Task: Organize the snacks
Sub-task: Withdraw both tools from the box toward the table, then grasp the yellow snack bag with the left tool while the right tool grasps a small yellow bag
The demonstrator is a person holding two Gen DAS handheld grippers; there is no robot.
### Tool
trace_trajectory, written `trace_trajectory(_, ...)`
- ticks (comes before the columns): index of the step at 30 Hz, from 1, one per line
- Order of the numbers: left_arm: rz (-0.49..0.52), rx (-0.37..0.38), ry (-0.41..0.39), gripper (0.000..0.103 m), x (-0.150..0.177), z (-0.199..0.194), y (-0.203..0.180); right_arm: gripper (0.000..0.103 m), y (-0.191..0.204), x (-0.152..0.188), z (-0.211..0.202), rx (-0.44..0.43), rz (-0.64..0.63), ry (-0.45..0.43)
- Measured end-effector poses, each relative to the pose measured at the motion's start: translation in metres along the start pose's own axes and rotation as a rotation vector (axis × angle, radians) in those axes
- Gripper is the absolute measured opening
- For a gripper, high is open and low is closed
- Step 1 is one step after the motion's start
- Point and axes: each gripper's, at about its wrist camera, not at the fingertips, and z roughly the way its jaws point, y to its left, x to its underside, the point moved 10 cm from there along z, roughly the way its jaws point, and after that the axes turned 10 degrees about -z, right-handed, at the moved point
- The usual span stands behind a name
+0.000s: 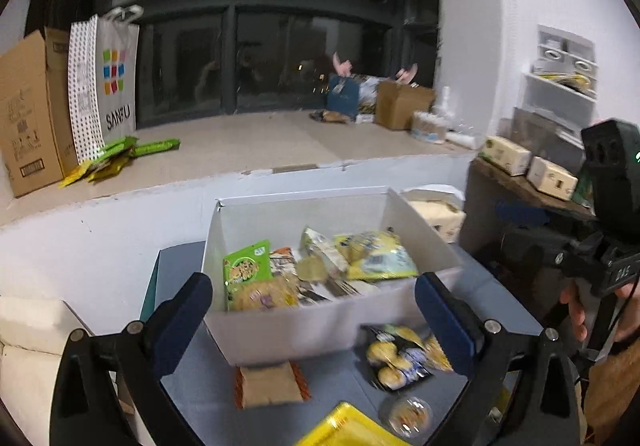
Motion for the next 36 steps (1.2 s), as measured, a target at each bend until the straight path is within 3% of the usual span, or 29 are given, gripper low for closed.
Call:
trace_trajectory(6,-0.053,0.069,-0.032,0.103,0.052,-0.052,-0.018,0.103,0.018,0.070,-0.044,0.055,-0.053,0.030)
trace_trajectory(12,-0.058,0.034,-0.007,0.103,0.106,-0.073,-0.023,0.103,0.020,0.152,-0.067,0.131,-0.031,0.125)
trace_trajectory(15,-0.064,0.042,0.022,0.103,0.125,-0.075,-0.026,0.103,0.020,0.182,-0.070,0.122,0.014,0.169)
trace_trajectory(20,-0.087,0.058,0.056,0.103,0.139,-0.071,-0.029,0.103,0.023,0.201,-0.065,0.121,0.028,0.208)
trace_trajectory(30,-0.043,0.033,0.114,0.103,0.158,-0.060,-0.031,0.103,0.029,0.222,-0.014,0.112,-0.018,0.341)
trace_trajectory(31,-0.043,0.028,0.122,0.103,0.161,-0.059,-0.029,0.099,0.030,0.225,-0.010,0.103,-0.021,0.349)
trace_trajectory(33,-0.045,0.022,0.140,0.103,0.167,-0.056,-0.026,0.076,0.030,0.230,-0.005,0.101,-0.035,0.369)
trace_trajectory(34,-0.047,0.016,0.146,0.103,0.170,-0.055,-0.024,0.053,0.029,0.233,-0.002,0.113,-0.044,0.384)
trace_trajectory(36,-0.050,0.011,0.159,0.103,0.174,-0.053,-0.023,0.050,0.029,0.235,-0.002,0.115,-0.039,0.377)
